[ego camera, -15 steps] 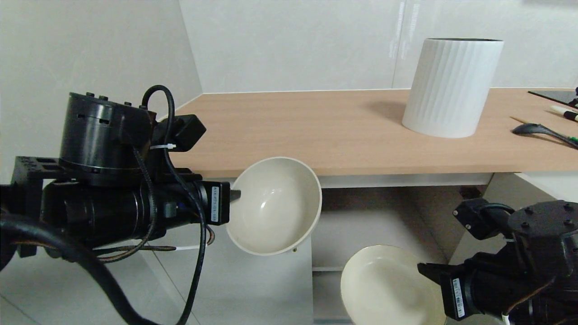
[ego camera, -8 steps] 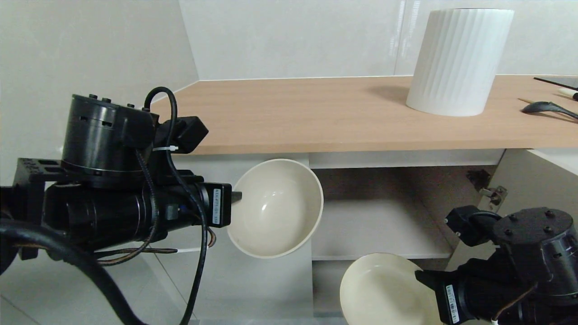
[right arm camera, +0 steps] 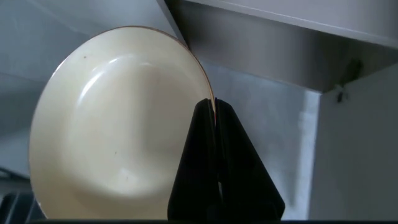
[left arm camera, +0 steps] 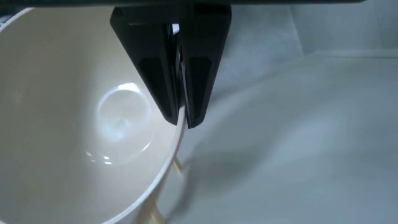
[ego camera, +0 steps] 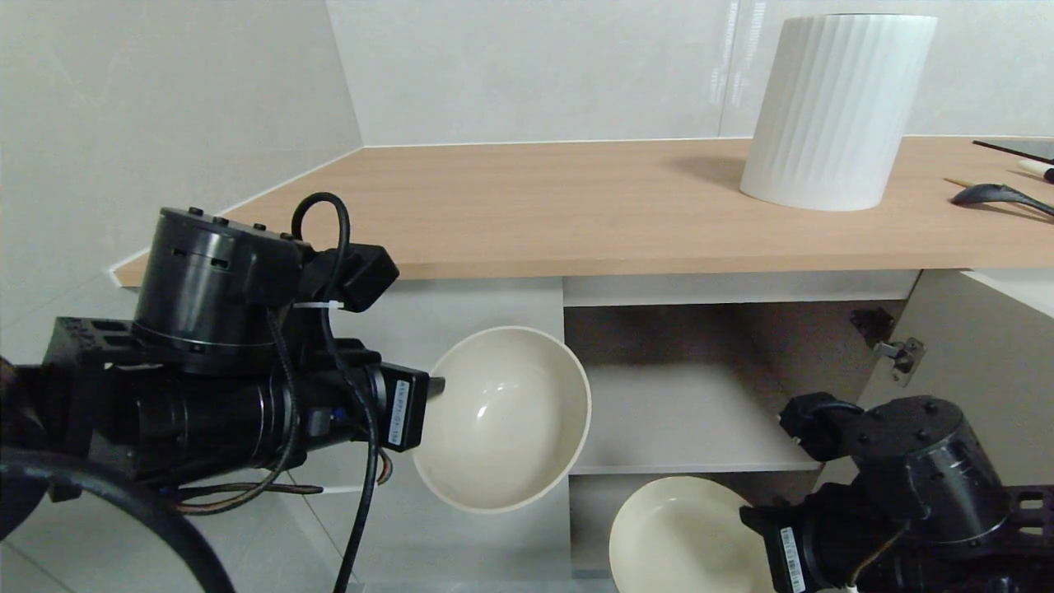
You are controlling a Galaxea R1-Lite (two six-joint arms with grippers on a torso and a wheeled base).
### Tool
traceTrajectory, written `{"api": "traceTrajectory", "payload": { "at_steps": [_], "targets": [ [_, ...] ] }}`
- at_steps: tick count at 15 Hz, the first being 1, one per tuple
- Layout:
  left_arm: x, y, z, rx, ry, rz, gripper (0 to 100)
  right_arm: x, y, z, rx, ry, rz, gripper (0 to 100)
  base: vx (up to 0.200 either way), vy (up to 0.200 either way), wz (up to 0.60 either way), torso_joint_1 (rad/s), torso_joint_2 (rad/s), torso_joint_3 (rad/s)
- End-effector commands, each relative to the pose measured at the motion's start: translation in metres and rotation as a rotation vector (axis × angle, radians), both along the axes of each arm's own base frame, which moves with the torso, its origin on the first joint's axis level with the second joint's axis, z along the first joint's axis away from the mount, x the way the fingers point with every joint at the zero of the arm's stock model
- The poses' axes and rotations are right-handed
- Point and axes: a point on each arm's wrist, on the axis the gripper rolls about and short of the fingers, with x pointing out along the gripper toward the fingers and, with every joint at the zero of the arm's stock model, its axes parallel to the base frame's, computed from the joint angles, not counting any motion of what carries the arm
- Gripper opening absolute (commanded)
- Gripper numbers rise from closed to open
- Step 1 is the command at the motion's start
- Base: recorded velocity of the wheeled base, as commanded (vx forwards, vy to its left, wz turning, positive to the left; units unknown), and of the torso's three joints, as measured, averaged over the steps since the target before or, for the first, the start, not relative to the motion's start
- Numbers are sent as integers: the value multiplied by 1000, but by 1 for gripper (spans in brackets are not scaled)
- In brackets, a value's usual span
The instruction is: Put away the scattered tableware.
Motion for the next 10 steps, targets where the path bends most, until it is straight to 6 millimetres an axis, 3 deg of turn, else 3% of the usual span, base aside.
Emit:
{"api": "traceTrajectory", "payload": {
  "at_steps": [1,5,6,7,10],
  "targets": [
    [0,-2,-9,18,30,-19,0,19,14,-33,-40,57,-23,0,0,0,0,0,0,0],
    [2,-4,-27,91,68,-63,0,59,29,-62,-6,17,-84,0,0,0,0,0,0,0],
    [3,-5,-29,95,75,-63,0,85,27,-79,26,-20,-140,0,0,0,0,0,0,0],
    [3,-5,-28,92,71,-63,0,97,27,-85,46,-45,-164,0,0,0,0,0,0,0],
    [3,-5,-28,91,70,-63,0,130,28,-88,78,-93,-212,0,0,0,0,0,0,0]
  ]
}}
